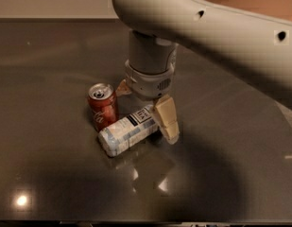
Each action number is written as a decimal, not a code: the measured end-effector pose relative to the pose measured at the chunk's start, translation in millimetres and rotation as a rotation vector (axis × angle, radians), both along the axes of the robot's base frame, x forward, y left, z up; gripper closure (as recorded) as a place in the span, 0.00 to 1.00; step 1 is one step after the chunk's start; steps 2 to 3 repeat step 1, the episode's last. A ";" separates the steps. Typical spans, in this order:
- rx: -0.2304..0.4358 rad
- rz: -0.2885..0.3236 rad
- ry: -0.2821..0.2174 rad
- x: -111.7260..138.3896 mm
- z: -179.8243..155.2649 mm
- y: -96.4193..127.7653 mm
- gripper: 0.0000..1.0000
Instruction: Move blue plastic bottle near coke can
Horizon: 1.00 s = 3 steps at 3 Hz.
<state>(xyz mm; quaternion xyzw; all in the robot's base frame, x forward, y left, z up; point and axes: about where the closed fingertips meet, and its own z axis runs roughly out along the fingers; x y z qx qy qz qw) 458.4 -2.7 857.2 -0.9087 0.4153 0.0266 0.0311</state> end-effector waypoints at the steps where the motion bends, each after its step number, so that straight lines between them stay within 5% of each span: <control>1: 0.000 0.000 0.000 0.0 0.0 0.0 0.00; 3: 0.000 0.000 0.000 0.0 0.0 0.0 0.00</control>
Offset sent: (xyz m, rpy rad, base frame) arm 0.0000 0.0000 0.0000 0.0000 0.0000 0.0000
